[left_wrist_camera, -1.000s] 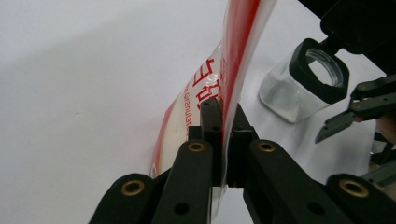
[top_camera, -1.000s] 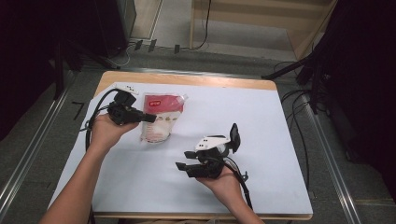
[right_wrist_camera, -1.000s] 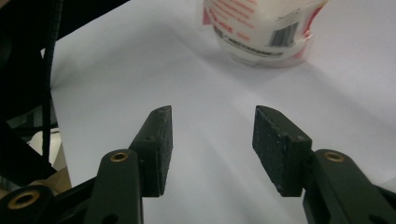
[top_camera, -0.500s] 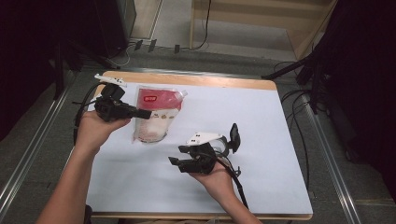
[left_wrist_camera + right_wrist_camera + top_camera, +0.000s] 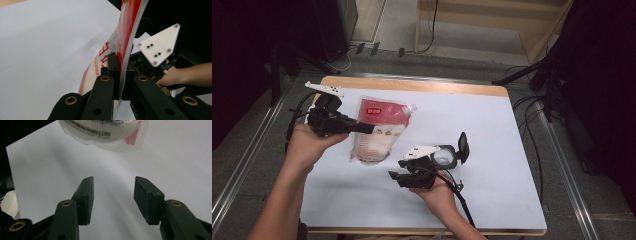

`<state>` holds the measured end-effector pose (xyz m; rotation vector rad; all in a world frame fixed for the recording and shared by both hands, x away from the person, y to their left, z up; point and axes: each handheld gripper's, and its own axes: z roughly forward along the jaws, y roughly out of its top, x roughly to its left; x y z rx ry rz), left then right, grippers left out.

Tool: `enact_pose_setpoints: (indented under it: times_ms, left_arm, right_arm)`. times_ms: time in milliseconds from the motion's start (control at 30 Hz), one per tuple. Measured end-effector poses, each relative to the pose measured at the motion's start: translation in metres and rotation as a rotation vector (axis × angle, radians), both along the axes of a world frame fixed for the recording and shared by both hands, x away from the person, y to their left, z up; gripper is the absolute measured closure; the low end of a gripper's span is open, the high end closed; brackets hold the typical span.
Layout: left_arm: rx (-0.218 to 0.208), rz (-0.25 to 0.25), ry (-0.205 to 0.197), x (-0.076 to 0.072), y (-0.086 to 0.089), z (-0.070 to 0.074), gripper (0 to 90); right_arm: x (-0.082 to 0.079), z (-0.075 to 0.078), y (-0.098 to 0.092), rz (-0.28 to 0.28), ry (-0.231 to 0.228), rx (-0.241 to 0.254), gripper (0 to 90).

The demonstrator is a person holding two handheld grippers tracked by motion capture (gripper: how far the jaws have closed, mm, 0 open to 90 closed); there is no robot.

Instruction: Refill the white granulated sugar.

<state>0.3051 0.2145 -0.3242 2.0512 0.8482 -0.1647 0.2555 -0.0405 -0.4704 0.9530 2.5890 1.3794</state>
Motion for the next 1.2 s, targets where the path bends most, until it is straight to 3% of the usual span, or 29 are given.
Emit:
enact_pose_setpoints:
  times_ms: [167, 400, 567, 733, 867, 967, 1033, 1100, 1200]
  left_arm:
    - [-0.002, -0.018, 0.01, -0.007, -0.006, 0.0, 90.0]
    - [-0.006, -0.03, 0.037, -0.016, -0.012, 0.002, 90.0]
    - [-0.014, -0.033, 0.052, -0.021, -0.014, 0.003, 90.0]
    - [-0.042, -0.037, 0.11, -0.022, -0.017, -0.001, 90.0]
    - [-0.056, -0.034, 0.132, -0.021, -0.017, -0.002, 90.0]
    - [-0.073, -0.036, 0.156, -0.021, -0.016, -0.002, 90.0]
    - [-0.091, -0.036, 0.177, -0.02, -0.015, -0.003, 90.0]
    - [-0.101, -0.034, 0.188, -0.018, -0.015, -0.005, 90.0]
    - [-0.115, -0.027, 0.221, -0.016, -0.016, -0.012, 90.0]
  right_arm:
    - [0.001, -0.007, 0.007, -0.015, 0.0, -0.014, 51.3]
    - [0.001, -0.019, 0.01, -0.049, 0.0, 0.008, 52.9]
    - [0.0, -0.024, 0.013, -0.069, -0.027, 0.006, 54.2]
    - [-0.001, -0.026, 0.009, -0.107, -0.075, 0.034, 55.4]
    - [-0.004, -0.027, 0.008, -0.127, -0.123, 0.045, 55.7]
    - [-0.004, -0.029, 0.008, -0.126, -0.134, 0.052, 55.7]
    - [-0.004, -0.032, 0.009, -0.124, -0.132, 0.054, 55.4]
    - [-0.004, -0.036, 0.01, -0.107, -0.089, 0.079, 55.7]
    - [-0.006, -0.039, 0.012, -0.099, -0.063, 0.099, 55.3]
